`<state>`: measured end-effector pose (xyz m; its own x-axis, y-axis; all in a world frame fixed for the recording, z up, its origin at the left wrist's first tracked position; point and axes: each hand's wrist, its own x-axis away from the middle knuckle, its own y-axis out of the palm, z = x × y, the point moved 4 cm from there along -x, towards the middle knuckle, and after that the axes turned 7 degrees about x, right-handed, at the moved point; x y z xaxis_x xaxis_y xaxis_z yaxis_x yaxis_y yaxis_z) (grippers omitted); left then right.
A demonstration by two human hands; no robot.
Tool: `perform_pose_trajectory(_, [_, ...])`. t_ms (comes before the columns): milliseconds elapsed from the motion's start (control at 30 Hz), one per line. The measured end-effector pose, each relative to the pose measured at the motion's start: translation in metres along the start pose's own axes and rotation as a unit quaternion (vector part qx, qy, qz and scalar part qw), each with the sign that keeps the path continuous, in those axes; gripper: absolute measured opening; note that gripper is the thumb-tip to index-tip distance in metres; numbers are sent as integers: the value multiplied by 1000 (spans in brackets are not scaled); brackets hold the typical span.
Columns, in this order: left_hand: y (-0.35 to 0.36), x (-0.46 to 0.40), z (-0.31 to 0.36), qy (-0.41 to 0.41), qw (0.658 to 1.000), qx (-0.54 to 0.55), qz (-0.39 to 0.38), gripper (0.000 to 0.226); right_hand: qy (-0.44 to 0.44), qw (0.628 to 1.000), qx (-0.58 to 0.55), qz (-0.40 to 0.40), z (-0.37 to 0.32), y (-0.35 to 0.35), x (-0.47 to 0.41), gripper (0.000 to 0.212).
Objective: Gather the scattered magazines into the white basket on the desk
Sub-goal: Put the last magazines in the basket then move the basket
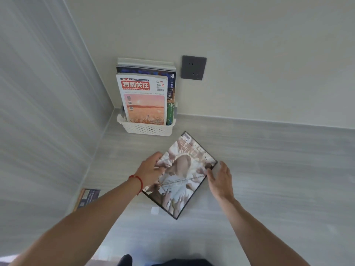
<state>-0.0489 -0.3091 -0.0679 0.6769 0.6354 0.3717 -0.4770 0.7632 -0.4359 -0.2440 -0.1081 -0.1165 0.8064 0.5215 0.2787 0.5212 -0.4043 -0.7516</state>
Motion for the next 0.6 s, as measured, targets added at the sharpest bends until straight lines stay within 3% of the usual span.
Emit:
perform_pose_trajectory(67, [-22, -3, 1, -2, 995, 95, 28, 24, 38, 995, -62, -72, -18, 8, -6, 63])
perform_pose_trajectory(167, [-54, -11, 3, -2, 977, 202, 62, 29, 16, 975, -169, -142, -66, 16, -18, 28])
perform_pose_trajectory(233, [-77, -16, 11, 12, 967, 243, 77, 42, -30, 976, -182, -115, -103, 10, -27, 8])
perform_pose_trajectory(333, [-118, -28, 28, 41, 956, 271, 106, 41, -101, 977, -177, -67, -163, -6, -44, 6])
perform_pose_trajectory(400, [-150, -37, 41, 62, 959, 235, 145, 17, -134, 978, -161, -15, -201, -19, -56, 5])
perform_pose_trajectory(467, [-181, -48, 54, 91, 970, 93, 204, 22, -162, 977, -134, 30, -234, -28, -68, 3])
perform_pose_trajectory(533, [-207, -59, 63, 90, 960, -40, 263, 25, -182, 976, -103, 54, -261, -31, -80, 6])
perform_pose_trajectory(600, [-222, -69, 66, 83, 953, -65, 284, 22, -184, 979, -56, 67, -280, -28, -93, 13])
